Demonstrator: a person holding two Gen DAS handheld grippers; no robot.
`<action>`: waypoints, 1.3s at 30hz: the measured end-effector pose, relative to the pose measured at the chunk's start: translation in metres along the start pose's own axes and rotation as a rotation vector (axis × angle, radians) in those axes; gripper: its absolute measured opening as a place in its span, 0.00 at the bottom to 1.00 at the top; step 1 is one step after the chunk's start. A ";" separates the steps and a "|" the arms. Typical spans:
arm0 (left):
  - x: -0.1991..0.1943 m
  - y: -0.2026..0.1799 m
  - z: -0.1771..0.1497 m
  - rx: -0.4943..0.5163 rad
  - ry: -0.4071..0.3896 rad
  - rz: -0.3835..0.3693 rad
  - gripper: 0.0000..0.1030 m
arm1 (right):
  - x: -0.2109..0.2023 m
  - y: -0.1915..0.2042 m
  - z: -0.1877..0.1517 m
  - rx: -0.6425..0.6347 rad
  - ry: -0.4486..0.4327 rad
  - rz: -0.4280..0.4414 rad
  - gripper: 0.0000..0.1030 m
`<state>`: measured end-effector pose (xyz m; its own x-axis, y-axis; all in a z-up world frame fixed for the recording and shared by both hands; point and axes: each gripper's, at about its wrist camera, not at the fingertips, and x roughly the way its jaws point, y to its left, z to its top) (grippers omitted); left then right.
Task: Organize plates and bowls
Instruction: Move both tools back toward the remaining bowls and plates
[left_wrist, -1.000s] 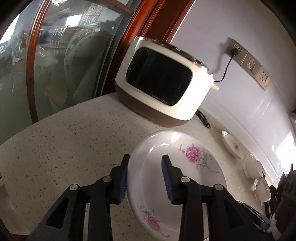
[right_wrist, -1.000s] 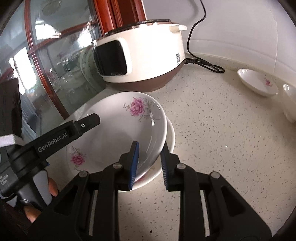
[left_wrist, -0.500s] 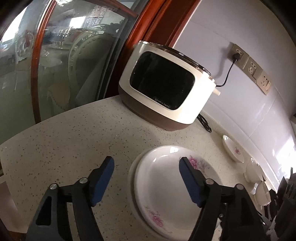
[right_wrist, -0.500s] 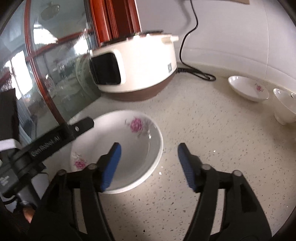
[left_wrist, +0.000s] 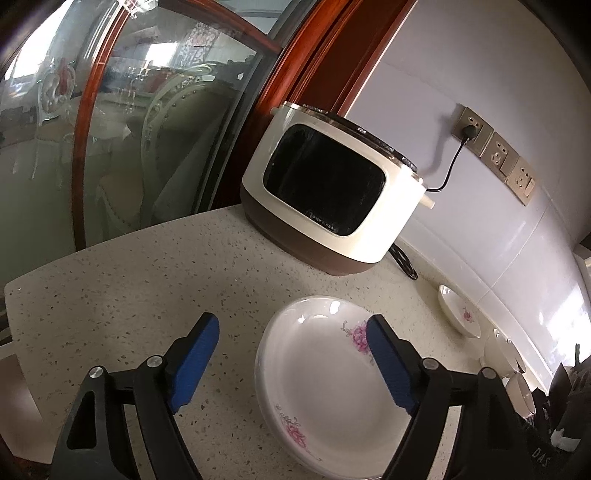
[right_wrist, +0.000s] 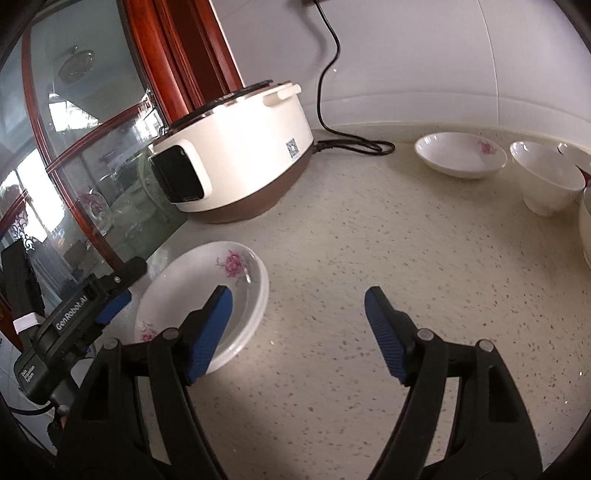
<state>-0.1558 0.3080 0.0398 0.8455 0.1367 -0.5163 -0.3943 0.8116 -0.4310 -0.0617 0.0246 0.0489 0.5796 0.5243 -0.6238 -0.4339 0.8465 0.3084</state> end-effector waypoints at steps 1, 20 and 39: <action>-0.001 0.000 0.000 0.000 -0.006 0.001 0.80 | 0.000 -0.002 0.000 0.000 0.002 0.000 0.76; -0.040 -0.103 -0.025 0.207 -0.166 -0.110 0.89 | -0.005 -0.091 0.040 -0.146 0.076 -0.053 0.80; 0.045 -0.241 -0.024 0.366 -0.004 -0.043 0.89 | -0.051 -0.126 0.040 -0.105 -0.040 -0.348 0.80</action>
<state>-0.0317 0.1053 0.1031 0.8600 0.1000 -0.5005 -0.2046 0.9659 -0.1586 -0.0091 -0.1049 0.0703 0.7304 0.2114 -0.6494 -0.2731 0.9620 0.0059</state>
